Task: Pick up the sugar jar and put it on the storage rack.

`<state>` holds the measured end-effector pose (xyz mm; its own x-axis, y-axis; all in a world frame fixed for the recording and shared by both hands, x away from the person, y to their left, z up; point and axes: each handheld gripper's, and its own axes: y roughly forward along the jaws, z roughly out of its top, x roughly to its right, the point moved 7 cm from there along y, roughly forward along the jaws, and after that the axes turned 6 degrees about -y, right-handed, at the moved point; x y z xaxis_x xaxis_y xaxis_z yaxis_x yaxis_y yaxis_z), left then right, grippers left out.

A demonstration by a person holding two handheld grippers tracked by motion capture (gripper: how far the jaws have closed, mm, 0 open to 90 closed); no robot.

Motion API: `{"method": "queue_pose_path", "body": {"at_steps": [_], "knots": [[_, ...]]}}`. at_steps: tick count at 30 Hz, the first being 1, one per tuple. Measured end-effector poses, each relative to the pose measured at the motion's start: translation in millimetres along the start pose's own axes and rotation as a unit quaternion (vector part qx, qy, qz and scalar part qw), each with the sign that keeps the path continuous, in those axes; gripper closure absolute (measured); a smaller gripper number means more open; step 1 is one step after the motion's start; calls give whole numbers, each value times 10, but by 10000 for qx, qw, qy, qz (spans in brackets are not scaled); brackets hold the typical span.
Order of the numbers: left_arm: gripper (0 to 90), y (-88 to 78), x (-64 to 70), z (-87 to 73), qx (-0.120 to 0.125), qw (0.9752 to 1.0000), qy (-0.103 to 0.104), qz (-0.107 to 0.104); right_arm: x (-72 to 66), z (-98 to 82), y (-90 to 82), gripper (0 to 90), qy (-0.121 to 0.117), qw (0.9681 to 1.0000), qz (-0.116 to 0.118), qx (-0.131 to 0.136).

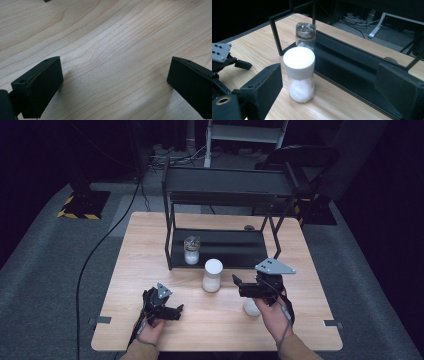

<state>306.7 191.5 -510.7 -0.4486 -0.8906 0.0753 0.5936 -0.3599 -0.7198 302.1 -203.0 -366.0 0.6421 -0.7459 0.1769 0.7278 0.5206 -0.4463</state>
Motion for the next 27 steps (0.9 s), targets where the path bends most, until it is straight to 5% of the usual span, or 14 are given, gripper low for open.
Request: {"method": "queue_pose_path", "body": {"at_steps": [27], "knots": [[0,0,0,-1,4,10000,7,-5,-204,356,565,55,-71,10000,35,-33]]}}
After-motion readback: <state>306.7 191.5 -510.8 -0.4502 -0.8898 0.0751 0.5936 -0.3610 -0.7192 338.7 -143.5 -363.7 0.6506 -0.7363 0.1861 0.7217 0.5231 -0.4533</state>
